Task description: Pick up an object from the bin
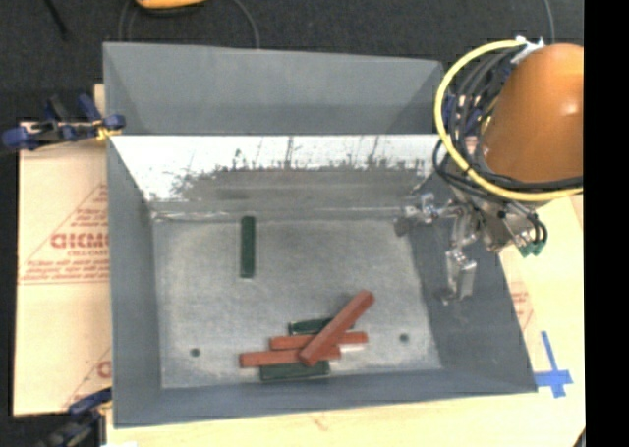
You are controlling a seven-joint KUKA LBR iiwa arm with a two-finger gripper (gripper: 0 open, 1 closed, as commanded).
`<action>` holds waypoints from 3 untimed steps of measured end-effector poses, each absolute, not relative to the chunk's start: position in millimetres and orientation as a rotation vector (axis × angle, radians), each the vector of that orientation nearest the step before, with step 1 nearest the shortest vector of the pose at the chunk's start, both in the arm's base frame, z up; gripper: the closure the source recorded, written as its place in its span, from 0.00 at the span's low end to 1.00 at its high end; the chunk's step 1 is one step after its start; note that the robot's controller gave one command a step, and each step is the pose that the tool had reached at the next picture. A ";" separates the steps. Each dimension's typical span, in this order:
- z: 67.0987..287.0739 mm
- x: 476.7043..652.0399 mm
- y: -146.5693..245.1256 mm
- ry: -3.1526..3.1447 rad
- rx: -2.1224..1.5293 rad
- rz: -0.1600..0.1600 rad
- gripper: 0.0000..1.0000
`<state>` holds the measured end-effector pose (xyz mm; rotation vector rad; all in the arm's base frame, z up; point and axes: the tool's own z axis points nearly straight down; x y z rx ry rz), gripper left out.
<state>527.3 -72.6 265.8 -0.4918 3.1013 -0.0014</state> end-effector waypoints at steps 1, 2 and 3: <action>321.8 521.4 -87.7 3.073 -0.640 -0.002 0.00; 304.8 518.2 -80.2 3.056 -0.650 -0.010 0.00; 233.5 506.9 -39.1 3.055 -0.697 -0.002 0.00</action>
Offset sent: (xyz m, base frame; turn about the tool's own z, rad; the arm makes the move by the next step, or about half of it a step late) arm -0.0327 0.0415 -0.1922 0.0085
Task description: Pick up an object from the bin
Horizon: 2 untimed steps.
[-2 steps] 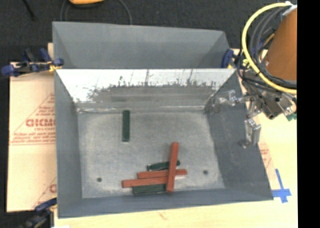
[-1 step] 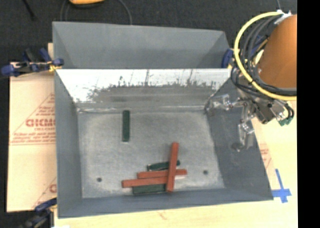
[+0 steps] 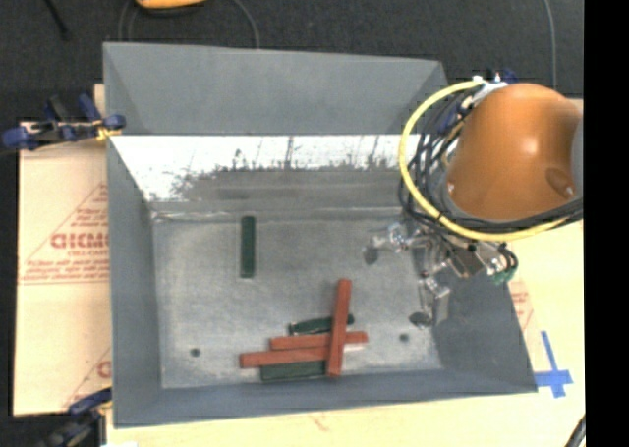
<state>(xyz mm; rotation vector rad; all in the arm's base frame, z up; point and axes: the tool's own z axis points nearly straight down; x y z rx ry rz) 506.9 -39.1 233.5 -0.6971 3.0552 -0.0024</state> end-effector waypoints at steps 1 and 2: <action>174.4 506.5 -30.9 3.039 -0.758 -0.001 0.00; 131.6 499.4 -12.4 2.947 -1.083 -0.002 0.00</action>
Offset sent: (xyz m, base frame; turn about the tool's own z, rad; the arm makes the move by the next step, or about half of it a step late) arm -0.0131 0.0463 -0.1287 -0.4102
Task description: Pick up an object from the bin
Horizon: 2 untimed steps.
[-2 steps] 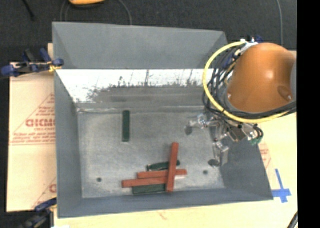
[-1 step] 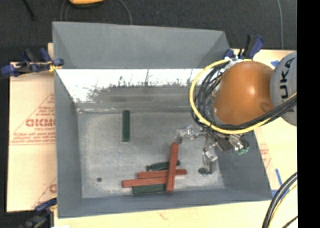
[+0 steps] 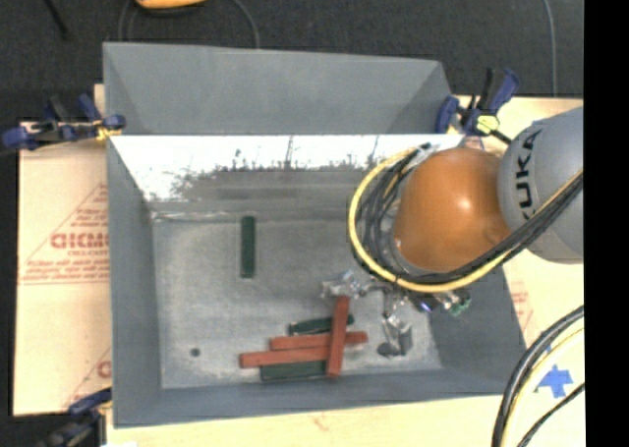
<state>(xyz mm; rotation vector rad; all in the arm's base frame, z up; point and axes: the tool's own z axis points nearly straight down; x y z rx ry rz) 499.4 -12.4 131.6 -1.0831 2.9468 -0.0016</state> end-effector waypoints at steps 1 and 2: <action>74.1 526.9 6.9 2.867 -1.278 -0.006 1.00; 74.1 526.9 6.9 2.866 -1.279 -0.006 1.00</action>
Offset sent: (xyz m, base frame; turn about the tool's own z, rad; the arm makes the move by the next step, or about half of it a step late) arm 0.0000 0.0000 0.0000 0.0000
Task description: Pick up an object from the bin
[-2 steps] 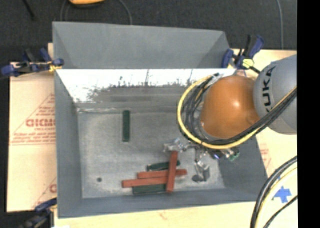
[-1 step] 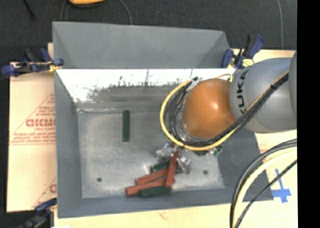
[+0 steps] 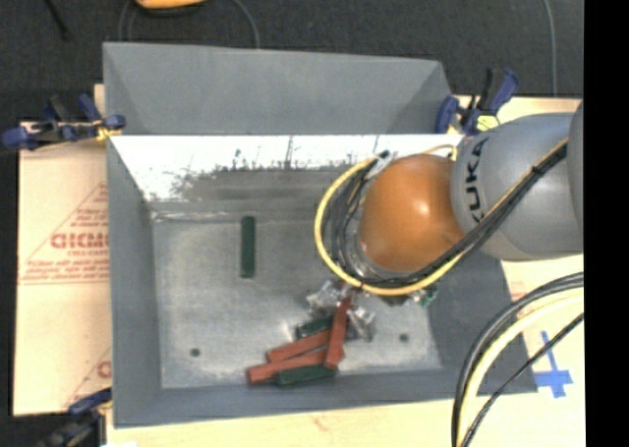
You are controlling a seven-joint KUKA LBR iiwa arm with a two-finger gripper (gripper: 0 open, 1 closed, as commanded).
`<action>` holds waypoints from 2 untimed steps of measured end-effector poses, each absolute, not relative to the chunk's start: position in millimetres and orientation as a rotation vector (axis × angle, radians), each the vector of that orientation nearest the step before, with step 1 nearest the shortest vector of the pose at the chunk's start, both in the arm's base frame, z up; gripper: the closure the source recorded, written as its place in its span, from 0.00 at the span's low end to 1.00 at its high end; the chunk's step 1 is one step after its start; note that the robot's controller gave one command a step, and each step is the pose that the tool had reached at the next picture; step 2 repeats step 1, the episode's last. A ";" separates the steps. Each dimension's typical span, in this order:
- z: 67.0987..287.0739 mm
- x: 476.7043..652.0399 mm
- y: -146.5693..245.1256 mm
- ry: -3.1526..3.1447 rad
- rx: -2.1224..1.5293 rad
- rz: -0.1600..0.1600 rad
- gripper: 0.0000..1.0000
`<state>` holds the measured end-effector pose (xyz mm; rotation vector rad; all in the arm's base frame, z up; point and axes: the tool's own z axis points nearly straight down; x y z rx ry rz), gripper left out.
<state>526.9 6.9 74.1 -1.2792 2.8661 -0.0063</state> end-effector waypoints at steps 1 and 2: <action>224.5 544.0 6.6 2.869 -1.263 -0.003 1.00; 224.5 544.0 6.6 2.869 -1.263 -0.003 1.00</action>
Offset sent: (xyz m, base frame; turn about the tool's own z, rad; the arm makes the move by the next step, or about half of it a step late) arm 0.0000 0.0000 0.0000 0.0000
